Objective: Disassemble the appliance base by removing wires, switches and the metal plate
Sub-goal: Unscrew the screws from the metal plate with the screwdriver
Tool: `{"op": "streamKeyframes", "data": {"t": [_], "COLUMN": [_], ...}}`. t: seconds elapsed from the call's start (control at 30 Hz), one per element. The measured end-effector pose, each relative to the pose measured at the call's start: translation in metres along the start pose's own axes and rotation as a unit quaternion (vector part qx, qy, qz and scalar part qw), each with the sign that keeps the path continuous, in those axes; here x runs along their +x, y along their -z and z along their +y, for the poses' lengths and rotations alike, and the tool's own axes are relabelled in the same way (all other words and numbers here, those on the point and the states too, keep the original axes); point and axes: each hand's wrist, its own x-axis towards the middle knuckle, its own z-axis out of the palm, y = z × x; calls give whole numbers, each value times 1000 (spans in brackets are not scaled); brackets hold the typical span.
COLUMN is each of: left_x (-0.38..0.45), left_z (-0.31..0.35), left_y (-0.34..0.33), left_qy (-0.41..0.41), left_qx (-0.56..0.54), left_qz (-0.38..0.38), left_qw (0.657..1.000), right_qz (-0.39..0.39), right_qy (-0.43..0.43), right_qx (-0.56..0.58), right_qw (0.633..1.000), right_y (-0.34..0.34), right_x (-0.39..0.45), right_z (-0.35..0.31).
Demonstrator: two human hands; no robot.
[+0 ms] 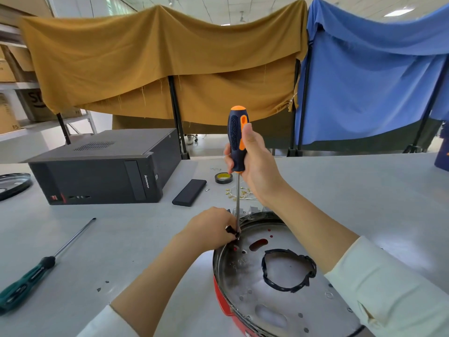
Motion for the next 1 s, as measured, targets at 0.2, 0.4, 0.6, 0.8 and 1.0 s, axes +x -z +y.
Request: {"op": "streamKeyframes", "data": {"t": [0.2, 0.4, 0.6, 0.8, 1.0], "left_x": [3, 3, 2, 2, 2], "left_z": [0, -1, -2, -1, 2], "left_y": [0, -1, -1, -5, -6], "left_qy": [-11, -24, -40, -41, -34], "left_qx": [26, 28, 44, 74, 97], "left_qz": [-3, -1, 21, 37, 44], "left_qw": [1000, 999, 998, 996, 994], "right_qz": [-2, -15, 10, 23, 40], "right_qy": [14, -14, 17, 12, -1], "right_qx": [-42, 27, -29, -20, 26], "right_qw": [999, 999, 999, 999, 999], "right_y": [2, 0, 3, 6, 6], "right_x": [-2, -3, -4, -3, -1], "right_z": [4, 2, 7, 11, 10]}}
